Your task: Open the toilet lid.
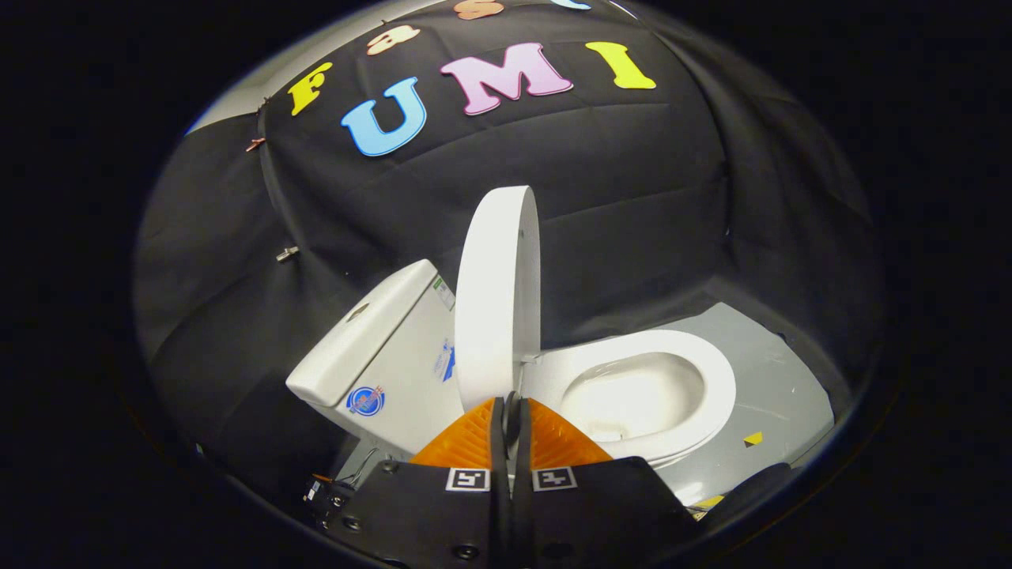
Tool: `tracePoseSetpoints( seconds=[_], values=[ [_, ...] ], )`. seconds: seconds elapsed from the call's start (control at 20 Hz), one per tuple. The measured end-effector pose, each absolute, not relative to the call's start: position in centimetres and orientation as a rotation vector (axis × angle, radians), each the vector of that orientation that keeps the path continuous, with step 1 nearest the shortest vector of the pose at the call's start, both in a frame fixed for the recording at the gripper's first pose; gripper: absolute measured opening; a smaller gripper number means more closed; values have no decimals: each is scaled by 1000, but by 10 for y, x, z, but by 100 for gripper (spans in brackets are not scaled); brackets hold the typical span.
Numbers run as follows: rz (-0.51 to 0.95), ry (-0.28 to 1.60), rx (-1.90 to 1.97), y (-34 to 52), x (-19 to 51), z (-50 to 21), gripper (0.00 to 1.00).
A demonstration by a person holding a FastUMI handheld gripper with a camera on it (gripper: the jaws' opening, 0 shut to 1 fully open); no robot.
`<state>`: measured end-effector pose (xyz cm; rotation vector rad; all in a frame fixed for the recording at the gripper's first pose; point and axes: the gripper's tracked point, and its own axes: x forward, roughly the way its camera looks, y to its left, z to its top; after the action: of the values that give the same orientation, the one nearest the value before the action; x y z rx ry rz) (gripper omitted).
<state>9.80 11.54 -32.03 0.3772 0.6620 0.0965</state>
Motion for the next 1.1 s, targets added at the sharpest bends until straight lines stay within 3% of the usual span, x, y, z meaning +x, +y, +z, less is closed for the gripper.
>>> tracePoseSetpoints(
  seconds=[1.1],
  values=[
    [283, 656, 303, 216, 108, -317, 5]
  ],
)
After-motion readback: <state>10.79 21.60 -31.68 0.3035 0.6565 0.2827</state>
